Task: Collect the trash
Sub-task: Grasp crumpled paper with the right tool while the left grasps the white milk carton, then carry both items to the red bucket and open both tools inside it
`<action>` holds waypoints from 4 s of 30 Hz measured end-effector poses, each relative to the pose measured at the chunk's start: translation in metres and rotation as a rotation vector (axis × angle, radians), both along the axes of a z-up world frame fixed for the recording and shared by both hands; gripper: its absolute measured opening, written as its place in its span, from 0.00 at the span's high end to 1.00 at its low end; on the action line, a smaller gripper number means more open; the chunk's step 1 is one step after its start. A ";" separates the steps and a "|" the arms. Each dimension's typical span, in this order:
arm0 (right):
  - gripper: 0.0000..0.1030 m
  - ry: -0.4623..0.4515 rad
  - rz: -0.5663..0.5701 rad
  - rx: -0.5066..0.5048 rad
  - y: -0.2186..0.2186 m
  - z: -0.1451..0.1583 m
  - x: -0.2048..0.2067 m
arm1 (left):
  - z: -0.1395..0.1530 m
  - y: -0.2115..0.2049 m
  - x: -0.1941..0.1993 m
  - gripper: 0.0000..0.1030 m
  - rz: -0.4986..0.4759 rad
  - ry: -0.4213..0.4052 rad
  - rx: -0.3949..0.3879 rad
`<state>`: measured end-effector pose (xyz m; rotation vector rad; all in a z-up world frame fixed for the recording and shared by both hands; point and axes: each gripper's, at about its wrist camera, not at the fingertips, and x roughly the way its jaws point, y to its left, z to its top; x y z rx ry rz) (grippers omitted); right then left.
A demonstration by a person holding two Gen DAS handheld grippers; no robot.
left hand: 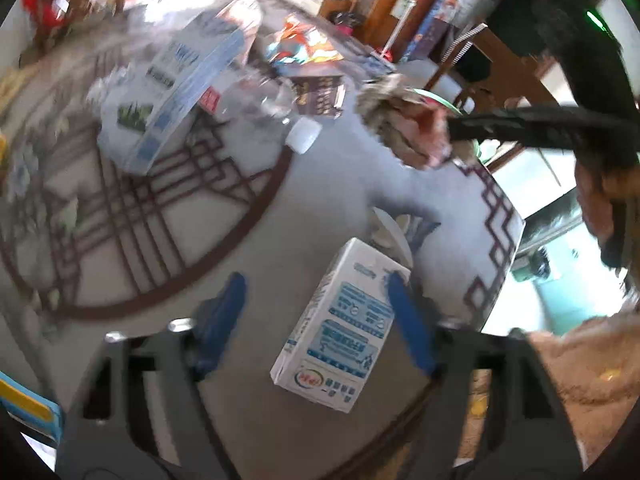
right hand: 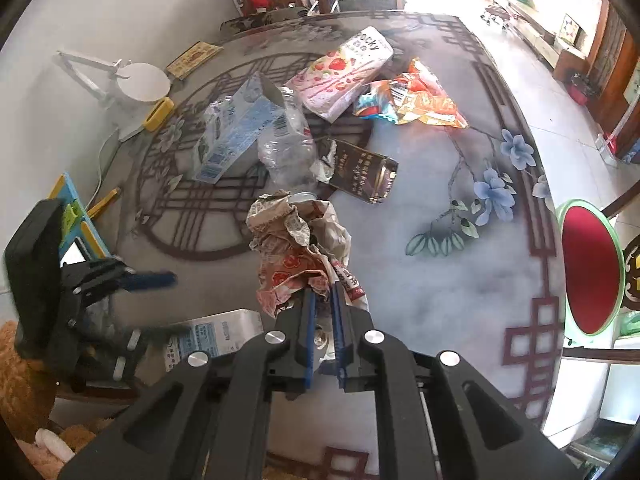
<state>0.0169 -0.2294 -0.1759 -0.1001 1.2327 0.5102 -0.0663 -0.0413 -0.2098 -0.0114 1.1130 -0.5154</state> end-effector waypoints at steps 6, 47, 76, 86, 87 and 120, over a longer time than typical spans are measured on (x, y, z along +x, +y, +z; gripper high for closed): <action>0.90 0.020 -0.032 -0.027 -0.003 0.000 0.005 | -0.020 -0.012 -0.007 0.21 -0.046 -0.012 0.078; 0.93 -0.015 -0.066 0.031 0.008 0.011 0.018 | 0.039 0.016 0.051 0.44 0.281 -0.169 -0.040; 0.93 -0.035 -0.167 0.164 -0.029 0.016 0.028 | 0.089 -0.020 0.086 0.50 0.307 -0.207 -0.038; 0.93 -0.160 -0.304 0.169 -0.089 0.055 0.026 | 0.102 -0.076 0.102 0.50 0.201 -0.227 -0.039; 0.93 -0.168 -0.316 0.169 -0.095 0.058 0.026 | 0.103 -0.081 0.104 0.50 0.190 -0.228 -0.041; 0.93 -0.216 -0.547 0.155 -0.264 0.062 0.050 | 0.110 -0.232 0.155 0.50 0.012 -0.251 -0.052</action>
